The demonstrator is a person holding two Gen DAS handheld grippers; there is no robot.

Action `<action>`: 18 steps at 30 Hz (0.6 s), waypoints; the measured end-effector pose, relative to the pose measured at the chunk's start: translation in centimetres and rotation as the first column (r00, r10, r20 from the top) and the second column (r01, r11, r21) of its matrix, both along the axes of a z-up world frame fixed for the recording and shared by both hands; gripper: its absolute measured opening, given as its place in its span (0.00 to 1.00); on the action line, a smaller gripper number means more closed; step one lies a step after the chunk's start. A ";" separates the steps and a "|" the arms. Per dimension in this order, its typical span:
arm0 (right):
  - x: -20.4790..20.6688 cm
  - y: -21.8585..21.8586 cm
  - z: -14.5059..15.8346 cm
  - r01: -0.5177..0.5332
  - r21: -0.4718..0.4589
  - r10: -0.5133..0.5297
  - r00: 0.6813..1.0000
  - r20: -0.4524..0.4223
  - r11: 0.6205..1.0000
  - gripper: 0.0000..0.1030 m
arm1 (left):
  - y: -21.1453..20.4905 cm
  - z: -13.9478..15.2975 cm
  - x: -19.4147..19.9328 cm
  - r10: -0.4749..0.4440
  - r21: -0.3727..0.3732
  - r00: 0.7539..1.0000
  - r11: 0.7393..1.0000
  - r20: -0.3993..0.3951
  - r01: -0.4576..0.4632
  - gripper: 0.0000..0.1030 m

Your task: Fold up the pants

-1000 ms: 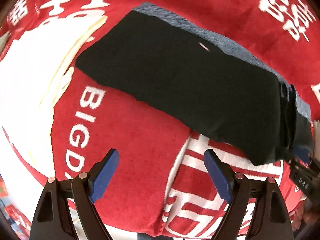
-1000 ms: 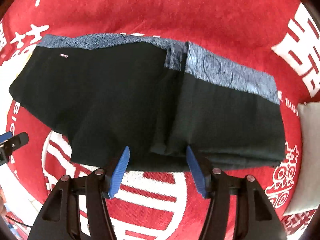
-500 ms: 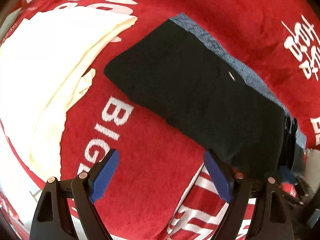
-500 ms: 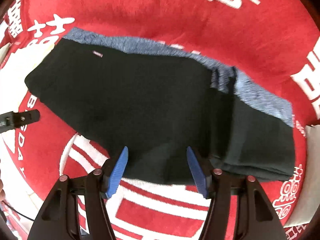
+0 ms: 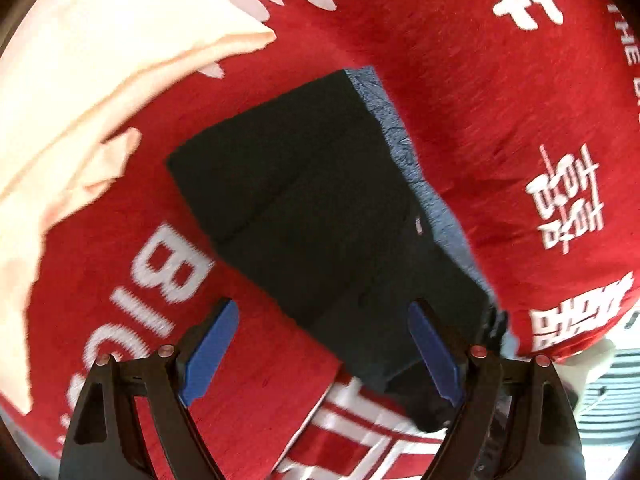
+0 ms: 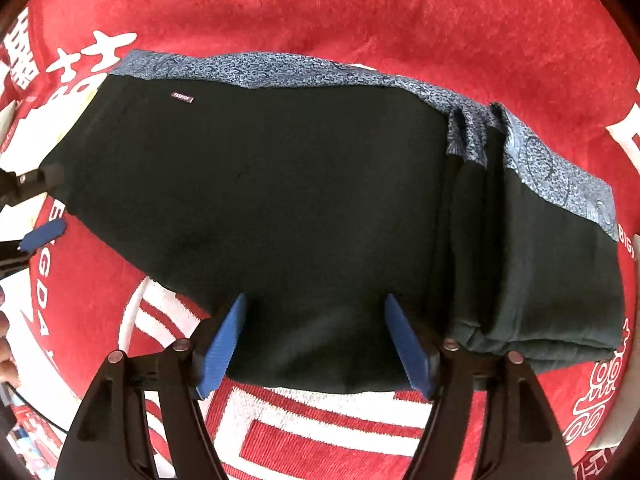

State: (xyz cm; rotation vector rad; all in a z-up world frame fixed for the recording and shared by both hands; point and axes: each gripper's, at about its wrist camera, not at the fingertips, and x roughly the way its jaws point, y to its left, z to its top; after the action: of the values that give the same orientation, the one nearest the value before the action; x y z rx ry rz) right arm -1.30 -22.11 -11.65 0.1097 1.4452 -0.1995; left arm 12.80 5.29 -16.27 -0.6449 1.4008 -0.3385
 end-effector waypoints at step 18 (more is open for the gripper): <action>0.2 0.6 0.0 -0.006 -0.018 0.006 1.000 0.007 1.000 0.74 | -1.0 -0.4 2.9 0.053 -0.114 0.998 0.992 0.045 -0.047 0.91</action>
State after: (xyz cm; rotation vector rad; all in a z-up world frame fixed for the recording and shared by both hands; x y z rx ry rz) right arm -1.08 -21.56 -11.69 0.0918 1.4364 -0.2069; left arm 15.74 4.26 -16.64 -0.7591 1.3246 -0.3931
